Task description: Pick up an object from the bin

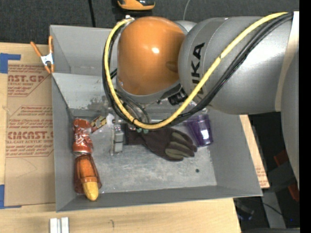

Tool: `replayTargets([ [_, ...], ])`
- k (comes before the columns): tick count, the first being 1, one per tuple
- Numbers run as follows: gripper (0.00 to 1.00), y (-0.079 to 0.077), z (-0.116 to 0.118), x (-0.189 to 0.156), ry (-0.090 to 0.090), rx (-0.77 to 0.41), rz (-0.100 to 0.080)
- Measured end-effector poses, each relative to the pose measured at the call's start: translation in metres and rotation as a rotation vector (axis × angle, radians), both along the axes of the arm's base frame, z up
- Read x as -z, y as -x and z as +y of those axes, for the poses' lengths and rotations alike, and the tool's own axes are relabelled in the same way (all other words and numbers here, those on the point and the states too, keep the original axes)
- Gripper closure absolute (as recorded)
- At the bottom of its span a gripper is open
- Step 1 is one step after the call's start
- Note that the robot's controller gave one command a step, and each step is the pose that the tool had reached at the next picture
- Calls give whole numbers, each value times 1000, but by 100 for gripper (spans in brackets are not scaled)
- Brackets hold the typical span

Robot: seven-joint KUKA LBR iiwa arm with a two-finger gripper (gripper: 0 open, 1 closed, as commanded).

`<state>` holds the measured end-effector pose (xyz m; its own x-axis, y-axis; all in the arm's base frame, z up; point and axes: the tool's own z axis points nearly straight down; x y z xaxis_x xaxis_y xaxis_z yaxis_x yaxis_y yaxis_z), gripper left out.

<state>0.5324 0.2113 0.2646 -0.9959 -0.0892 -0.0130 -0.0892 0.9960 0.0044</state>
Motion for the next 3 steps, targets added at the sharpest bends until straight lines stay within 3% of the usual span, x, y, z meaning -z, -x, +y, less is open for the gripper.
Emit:
replayTargets([
  [1,0,-4,-25,70,2,0,8],
  [2,0,18,-59,75,8,-12,26],
  [3,0,-4,-70,80,4,-88,-1],
])
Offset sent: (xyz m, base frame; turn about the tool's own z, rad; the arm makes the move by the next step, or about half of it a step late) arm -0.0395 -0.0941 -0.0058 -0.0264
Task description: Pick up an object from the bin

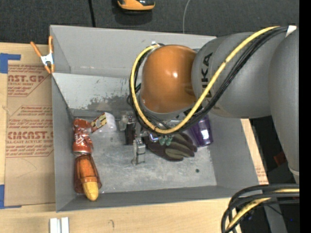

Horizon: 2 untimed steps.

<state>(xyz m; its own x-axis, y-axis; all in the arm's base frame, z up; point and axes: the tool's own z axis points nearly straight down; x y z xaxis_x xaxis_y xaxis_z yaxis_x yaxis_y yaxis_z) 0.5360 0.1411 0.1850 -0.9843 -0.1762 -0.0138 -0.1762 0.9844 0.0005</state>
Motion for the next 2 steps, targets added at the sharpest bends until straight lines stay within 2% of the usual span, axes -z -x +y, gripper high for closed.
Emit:
replayTargets([
  [1,0,-20,-28,42,1,44,12],
  [2,0,-37,-47,80,2,11,11],
])
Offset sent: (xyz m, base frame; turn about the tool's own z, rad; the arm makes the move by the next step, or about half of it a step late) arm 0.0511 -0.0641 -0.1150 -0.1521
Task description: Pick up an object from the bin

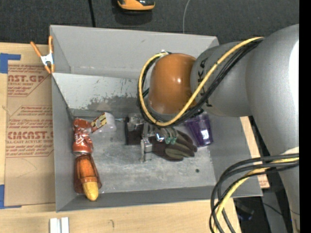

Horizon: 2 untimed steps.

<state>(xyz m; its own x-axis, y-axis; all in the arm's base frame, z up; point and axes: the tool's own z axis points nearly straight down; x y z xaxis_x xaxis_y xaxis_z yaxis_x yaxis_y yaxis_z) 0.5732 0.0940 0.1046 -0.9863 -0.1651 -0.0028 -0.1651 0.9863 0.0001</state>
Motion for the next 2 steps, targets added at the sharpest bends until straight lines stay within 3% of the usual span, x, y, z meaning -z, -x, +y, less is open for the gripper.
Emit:
replayTargets([
  [1,0,-4,-19,19,0,-158,2],
  [2,100,-11,-29,28,-3,-33,-2],
])
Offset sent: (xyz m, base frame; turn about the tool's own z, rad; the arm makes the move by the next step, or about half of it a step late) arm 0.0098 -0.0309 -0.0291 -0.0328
